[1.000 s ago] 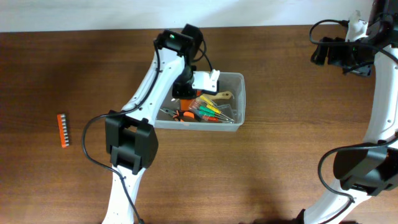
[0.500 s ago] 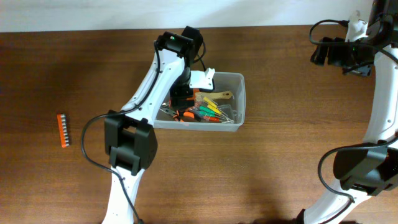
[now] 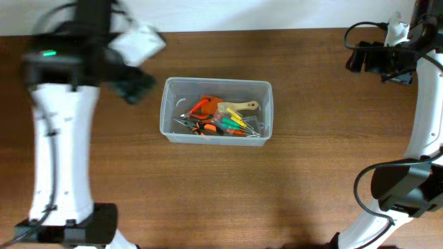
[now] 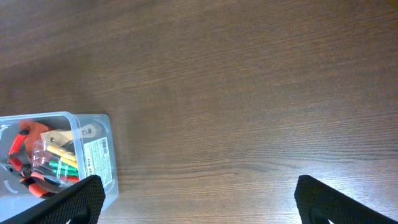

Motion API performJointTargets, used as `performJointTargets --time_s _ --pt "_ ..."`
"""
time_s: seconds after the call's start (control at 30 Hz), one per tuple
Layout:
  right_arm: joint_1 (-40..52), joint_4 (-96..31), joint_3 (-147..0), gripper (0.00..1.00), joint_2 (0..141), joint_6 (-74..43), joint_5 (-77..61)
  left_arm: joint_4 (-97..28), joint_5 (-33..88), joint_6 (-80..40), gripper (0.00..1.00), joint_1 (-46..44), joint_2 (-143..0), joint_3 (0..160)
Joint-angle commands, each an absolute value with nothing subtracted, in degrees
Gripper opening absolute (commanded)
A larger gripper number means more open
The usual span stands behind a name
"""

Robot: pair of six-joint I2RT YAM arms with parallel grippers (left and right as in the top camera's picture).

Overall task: Pack container
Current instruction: 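Move left gripper to the orange socket bit strip and grasp it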

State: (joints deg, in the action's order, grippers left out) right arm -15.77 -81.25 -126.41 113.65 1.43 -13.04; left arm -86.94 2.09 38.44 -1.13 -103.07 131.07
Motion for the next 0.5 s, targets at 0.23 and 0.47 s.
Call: performJointTargets --time_s 0.23,0.47 --pt "-15.79 -81.25 -125.97 1.0 113.89 0.99 -13.5 -78.17 5.21 16.75 0.99 24.71 -109.62 106.69" --pt "-15.79 -81.25 -125.97 0.98 113.89 0.99 -13.5 -67.81 5.15 9.02 0.96 30.52 -115.44 96.05"
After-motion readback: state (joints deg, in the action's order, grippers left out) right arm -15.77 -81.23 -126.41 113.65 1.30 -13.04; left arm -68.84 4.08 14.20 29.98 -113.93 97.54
